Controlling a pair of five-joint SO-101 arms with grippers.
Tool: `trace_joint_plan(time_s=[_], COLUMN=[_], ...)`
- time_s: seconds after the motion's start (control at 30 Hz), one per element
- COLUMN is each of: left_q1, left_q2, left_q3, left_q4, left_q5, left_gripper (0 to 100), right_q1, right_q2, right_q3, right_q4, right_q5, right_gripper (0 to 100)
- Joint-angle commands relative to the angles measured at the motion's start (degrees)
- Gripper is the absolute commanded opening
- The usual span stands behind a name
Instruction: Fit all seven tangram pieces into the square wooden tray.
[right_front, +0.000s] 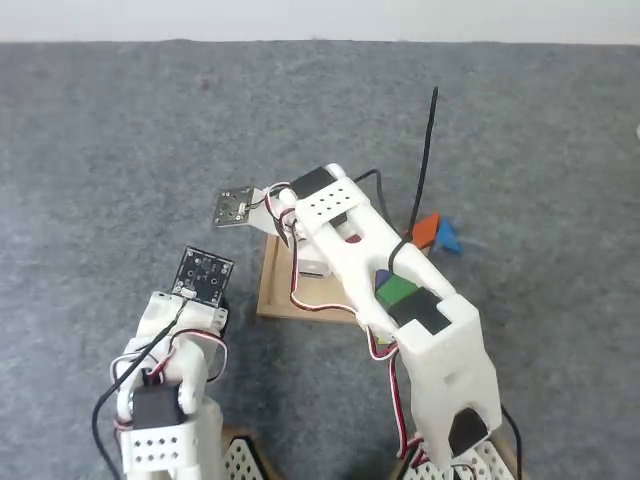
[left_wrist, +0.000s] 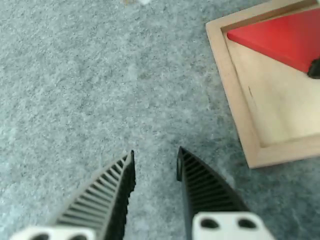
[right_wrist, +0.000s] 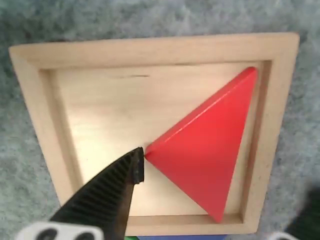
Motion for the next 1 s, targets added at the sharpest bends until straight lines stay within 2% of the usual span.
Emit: trace_joint_plan(time_s=[0.0, 0.13, 0.3, 0.43, 0.53, 0.63, 0.77, 0.87, 0.97], left_q1=[-0.35, -0.35, -0.35, -0.18, -0.18, -0.35, -0.26, -0.18, -0.18], left_q2=[-0.7, -0.7, -0.7, -0.7, -0.7, -0.7, -0.7, -0.7, -0.7], left_q3=[-0.22, -0.22, -0.22, -0.22, -0.22, -0.22, -0.22, -0.22, -0.22], left_q4=[0.18, 0.18, 0.09, 0.09, 0.09, 0.09, 0.09, 0.18, 0.18], left_q5=[-0.53, -0.53, -0.53, -0.53, -0.53, -0.53, -0.53, -0.53, -0.53], left_gripper=[14, 14, 14, 14, 14, 14, 14, 14, 14], right_q1=[0.04, 3.3, 14.02, 19.91, 22.29, 22.11, 19.47, 19.21, 19.12], right_q2=[-1.54, -4.79, -14.64, -21.76, -25.63, -28.88, -37.58, -46.46, -52.79], right_q3=[-0.97, -2.81, -7.3, -7.03, -2.37, 10.81, 34.37, 46.07, 51.6], right_q4=[0.57, 2.33, 5.49, 10.15, 14.64, 14.64, 2.24, -3.91, -3.74], right_q5=[0.53, -1.23, -11.69, -19.96, -21.89, -22.51, -20.75, -11.43, -0.44], right_gripper=[48.6, 48.6, 48.6, 48.6, 48.6, 48.6, 48.6, 48.6, 48.6])
